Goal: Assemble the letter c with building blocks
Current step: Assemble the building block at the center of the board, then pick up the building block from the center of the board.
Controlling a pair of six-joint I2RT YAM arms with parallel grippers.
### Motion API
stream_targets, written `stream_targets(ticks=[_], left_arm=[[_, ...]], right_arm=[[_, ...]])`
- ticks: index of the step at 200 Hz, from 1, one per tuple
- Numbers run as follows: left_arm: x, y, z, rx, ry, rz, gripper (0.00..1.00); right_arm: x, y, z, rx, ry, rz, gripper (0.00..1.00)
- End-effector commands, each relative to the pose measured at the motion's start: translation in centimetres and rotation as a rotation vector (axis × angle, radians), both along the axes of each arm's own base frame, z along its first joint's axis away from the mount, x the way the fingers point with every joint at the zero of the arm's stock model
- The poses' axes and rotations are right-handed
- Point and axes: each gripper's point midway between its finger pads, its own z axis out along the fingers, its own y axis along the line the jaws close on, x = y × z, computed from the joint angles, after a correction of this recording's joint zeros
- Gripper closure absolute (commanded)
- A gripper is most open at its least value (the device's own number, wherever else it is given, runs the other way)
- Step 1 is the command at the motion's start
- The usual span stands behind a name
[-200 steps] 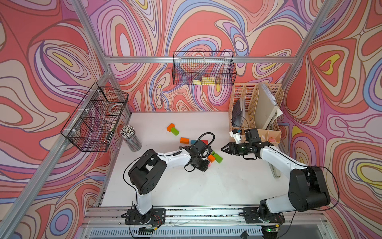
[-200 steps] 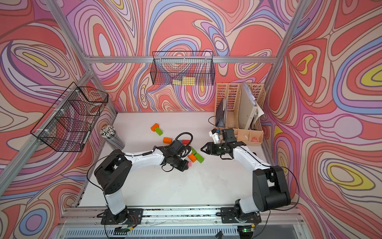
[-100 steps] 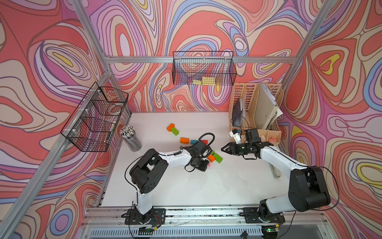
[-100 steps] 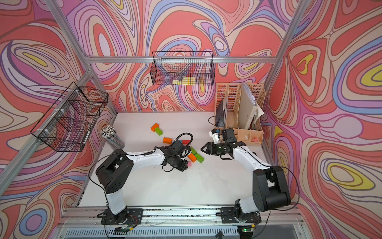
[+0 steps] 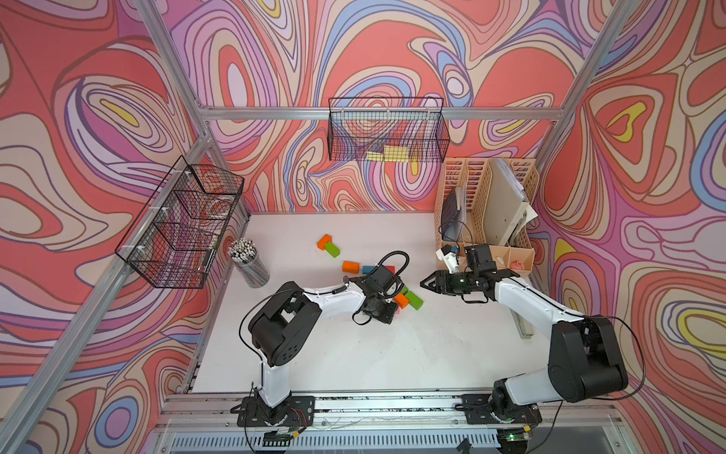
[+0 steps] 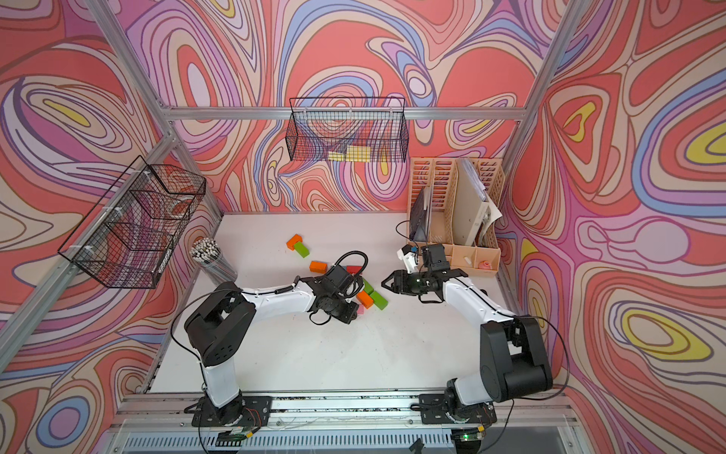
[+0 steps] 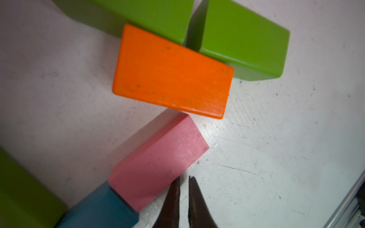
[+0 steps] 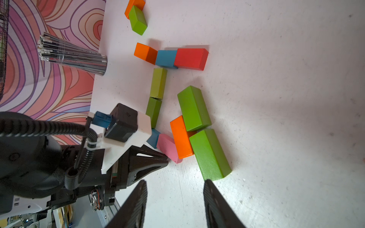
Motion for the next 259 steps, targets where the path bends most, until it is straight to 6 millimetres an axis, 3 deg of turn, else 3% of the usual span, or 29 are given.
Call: stream_targets(ticks=[1,52,115,178,219,259], left_arm=[[-0.3,-0.2,0.5,-0.004,0.009,-0.011,0.85],[-1.4,-0.4,2.7,-0.078,-0.002,-0.048,0.80],[-0.7,-0.4,4.6,-0.121,-0.031,0.028,0.85],[0.8,3.1,5.5,-0.156,-0.130,0.154,0.82],[1.3,5.1,7.0,-0.260,-0.171,0.193,0.68],[1.6,6.8,7.7,-0.283,-0.256,0.207,0.62]], right_arm=[[-0.1,-0.3,0.4,0.004,-0.017,-0.011,0.50],[0.0,-0.3,0.3,0.001,-0.017,-0.012,0.50],[-0.2,-0.1,0.7,0.021,-0.026,-0.007,0.50],[0.5,-2.5,0.3,-0.139,-0.036,-0.095,0.48],[0.4,-4.0,-0.6,-0.250,-0.027,-0.119,0.42],[0.6,-4.0,-2.1,-0.344,-0.044,-0.060,0.48]])
